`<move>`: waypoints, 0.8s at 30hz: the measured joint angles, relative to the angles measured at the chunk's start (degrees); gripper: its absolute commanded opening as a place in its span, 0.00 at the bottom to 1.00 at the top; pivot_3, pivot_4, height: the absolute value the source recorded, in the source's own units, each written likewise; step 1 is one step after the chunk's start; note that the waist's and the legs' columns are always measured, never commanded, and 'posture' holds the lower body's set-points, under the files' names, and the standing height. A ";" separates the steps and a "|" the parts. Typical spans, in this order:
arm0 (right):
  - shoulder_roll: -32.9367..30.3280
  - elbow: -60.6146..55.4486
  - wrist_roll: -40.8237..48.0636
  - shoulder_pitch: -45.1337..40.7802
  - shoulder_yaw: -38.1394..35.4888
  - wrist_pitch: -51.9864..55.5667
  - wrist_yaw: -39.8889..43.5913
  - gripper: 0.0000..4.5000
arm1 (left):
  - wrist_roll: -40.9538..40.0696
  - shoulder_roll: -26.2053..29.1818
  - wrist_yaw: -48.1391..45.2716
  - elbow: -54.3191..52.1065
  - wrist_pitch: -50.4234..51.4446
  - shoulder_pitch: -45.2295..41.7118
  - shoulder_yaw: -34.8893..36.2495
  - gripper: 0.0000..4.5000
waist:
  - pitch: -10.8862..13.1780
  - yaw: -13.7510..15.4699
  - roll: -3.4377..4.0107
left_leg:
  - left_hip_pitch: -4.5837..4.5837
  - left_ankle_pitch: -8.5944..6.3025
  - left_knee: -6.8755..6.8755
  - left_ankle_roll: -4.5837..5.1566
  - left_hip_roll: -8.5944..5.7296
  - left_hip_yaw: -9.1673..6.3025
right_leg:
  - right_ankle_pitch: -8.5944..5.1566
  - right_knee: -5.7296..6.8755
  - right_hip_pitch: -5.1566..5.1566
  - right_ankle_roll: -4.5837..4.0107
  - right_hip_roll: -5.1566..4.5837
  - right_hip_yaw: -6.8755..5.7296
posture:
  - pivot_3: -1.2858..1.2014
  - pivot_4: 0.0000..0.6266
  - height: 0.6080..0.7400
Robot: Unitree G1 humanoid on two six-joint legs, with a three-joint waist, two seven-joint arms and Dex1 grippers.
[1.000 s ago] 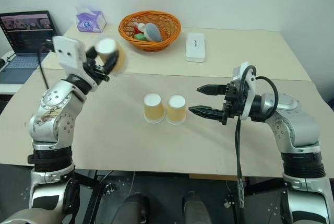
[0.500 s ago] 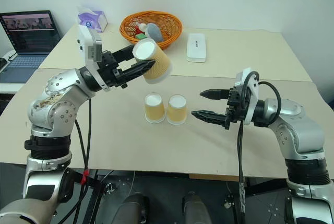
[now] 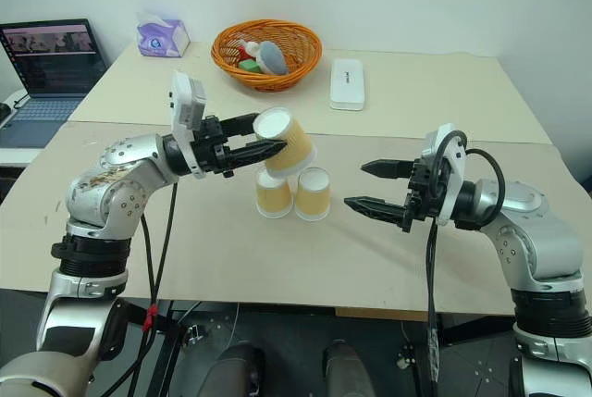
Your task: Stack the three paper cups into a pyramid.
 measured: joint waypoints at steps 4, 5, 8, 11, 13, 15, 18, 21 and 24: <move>0.00 -0.29 0.00 0.01 -0.01 0.00 -0.27 1.00 | 2.42 0.05 -0.64 2.43 -1.91 -0.01 -1.21 0.60 | 0.00 0.01 0.00 | 0.00 0.00 0.00 0.00 0.00 0.00 | 0.00 0.00 0.00 0.00 0.00 0.00 | 0.52 0.24 0.50; 0.00 -0.30 0.00 0.03 -0.01 0.00 -0.28 1.00 | 2.92 0.05 -0.74 2.75 -2.22 -0.02 -1.48 0.60 | 0.00 0.01 0.00 | 0.00 0.00 0.00 0.00 0.00 0.00 | 0.00 0.00 0.00 0.00 0.00 0.00 | 0.52 0.24 0.50; 0.00 -0.31 0.01 0.13 -0.04 0.00 -0.47 1.00 | 3.92 -0.27 -1.72 4.75 -3.47 -0.87 -2.67 0.60 | 0.00 0.04 0.00 | 0.00 0.00 0.00 0.00 0.00 0.00 | 0.00 0.00 0.00 0.00 0.00 0.00 | 0.52 0.24 0.50; 0.00 -0.36 0.02 0.22 -0.07 0.00 -0.78 1.00 | 4.65 -0.44 -2.28 5.49 -4.49 -1.73 -3.05 0.60 | 0.00 0.04 0.00 | 0.00 0.00 0.00 0.00 0.00 0.00 | 0.00 0.00 0.00 0.00 0.00 0.00 | 0.52 0.24 0.50; 0.00 -0.59 0.03 0.46 -0.12 0.00 -0.96 1.00 | 5.13 -0.51 -2.57 6.08 -5.37 -1.89 -3.06 0.60 | 0.00 0.04 0.00 | 0.00 0.00 0.00 0.00 0.00 0.00 | 0.00 0.00 0.00 0.00 0.00 0.00 | 0.52 0.24 0.50; 0.00 -0.87 0.09 0.73 -0.29 0.00 -1.09 1.00 | 5.59 -0.65 -2.90 6.67 -5.53 -1.89 -3.11 0.76 | 0.00 0.04 0.00 | 0.00 0.00 0.00 0.00 0.00 0.00 | 0.00 0.01 0.00 0.00 0.00 0.00 | 0.52 0.24 0.50; 0.00 -0.95 0.36 0.74 -0.95 0.00 -1.24 1.00 | 5.57 -1.22 -3.15 7.32 -5.39 -1.93 -3.11 0.97 | 0.00 0.04 0.00 | 0.00 0.00 0.01 0.00 0.00 0.00 | 0.00 0.01 0.00 0.00 0.00 0.00 | 0.52 0.24 0.50; 0.00 -0.95 0.40 0.74 -1.25 0.00 -1.25 1.00 | 5.57 -1.96 -2.94 7.32 -5.58 -2.25 -3.01 0.99 | 0.00 0.04 0.00 | -0.01 0.00 0.01 0.00 0.00 0.00 | 0.00 0.01 0.00 0.00 0.00 0.00 | 0.52 0.24 0.50; 0.00 -0.95 0.43 0.74 -1.25 0.00 -1.25 1.00 | 4.16 -2.77 -2.75 7.31 -4.93 -2.92 -1.93 0.99 | 0.00 0.03 0.00 | 0.00 0.00 0.01 0.00 0.00 0.00 | 0.00 0.01 0.00 0.00 0.00 0.00 | 0.52 0.24 0.50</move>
